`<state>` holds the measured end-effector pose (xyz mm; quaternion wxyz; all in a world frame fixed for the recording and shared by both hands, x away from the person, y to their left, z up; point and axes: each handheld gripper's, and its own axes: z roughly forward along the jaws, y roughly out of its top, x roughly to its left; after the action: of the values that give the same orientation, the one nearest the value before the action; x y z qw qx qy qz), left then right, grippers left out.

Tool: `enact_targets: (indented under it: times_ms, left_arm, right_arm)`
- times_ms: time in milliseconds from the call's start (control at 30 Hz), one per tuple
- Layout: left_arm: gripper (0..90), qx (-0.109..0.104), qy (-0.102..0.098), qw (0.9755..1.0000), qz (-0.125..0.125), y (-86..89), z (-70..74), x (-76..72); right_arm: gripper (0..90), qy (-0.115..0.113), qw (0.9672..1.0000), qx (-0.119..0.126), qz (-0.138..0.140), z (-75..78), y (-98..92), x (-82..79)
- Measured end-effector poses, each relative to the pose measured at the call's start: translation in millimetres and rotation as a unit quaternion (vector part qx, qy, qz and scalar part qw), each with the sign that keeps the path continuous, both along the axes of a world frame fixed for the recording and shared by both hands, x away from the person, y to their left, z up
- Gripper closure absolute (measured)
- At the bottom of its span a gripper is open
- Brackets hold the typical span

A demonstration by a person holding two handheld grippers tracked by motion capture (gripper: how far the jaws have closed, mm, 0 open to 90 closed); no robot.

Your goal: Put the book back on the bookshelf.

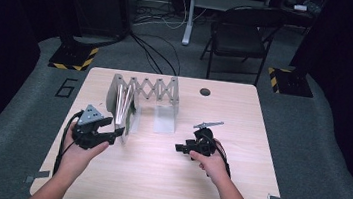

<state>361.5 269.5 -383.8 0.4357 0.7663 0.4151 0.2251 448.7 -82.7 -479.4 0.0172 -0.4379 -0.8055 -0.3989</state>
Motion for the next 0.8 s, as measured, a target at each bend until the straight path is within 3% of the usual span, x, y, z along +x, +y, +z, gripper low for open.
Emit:
enact_targets:
  times_ms: [367, 567, 800]
  left_arm:
    - [41.8, 0.003, 0.009, 0.9988, -0.048, -6.5, -36.4, -13.0]
    - [41.9, 0.011, 0.022, 0.9984, -0.051, -4.5, -57.4, -16.6]
    - [42.0, 0.008, 0.017, 0.9990, -0.041, 3.5, -71.3, -18.7]
  right_arm:
    - [39.7, -0.006, 1.0000, -0.002, -0.001, -0.4, -1.2, -1.1]
    - [39.6, -0.005, 1.0000, -0.002, -0.004, 0.1, -1.2, -1.8]
    - [39.5, -0.005, 1.0000, -0.003, -0.004, 0.4, -1.6, -2.1]
